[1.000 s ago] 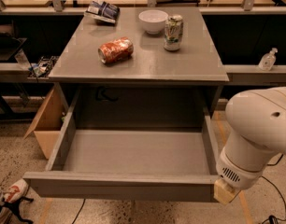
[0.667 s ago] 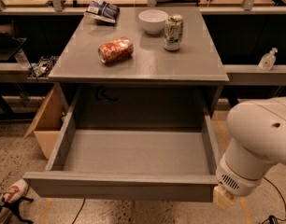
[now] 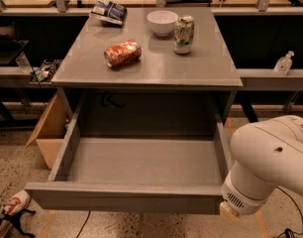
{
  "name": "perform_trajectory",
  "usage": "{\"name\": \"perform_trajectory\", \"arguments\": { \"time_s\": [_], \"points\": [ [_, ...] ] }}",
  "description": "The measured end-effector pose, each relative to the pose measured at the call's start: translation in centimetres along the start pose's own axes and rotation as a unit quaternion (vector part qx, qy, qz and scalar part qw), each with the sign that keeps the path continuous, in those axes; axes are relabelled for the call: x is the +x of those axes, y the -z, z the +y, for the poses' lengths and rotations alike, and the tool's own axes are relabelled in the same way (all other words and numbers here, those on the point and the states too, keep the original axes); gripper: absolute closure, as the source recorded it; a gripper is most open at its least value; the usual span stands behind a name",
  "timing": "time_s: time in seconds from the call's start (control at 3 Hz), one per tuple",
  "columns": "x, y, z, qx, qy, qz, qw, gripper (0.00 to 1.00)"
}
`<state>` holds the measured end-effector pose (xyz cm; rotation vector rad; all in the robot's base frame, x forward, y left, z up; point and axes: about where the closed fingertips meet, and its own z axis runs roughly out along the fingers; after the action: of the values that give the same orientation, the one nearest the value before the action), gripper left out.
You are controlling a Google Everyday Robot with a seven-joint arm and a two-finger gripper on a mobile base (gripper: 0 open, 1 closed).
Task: Close top drawer
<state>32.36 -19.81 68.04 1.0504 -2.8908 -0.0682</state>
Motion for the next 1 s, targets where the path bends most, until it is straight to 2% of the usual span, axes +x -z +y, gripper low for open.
{"name": "perform_trajectory", "arguments": {
  "time_s": [0.67, 1.0],
  "points": [
    [-1.6, -1.8, -0.6, 0.027, 0.007, -0.014, 0.9995, 1.00],
    [-3.2, -1.8, -1.0, 0.043, 0.022, -0.045, 0.9978, 1.00]
  ]
}}
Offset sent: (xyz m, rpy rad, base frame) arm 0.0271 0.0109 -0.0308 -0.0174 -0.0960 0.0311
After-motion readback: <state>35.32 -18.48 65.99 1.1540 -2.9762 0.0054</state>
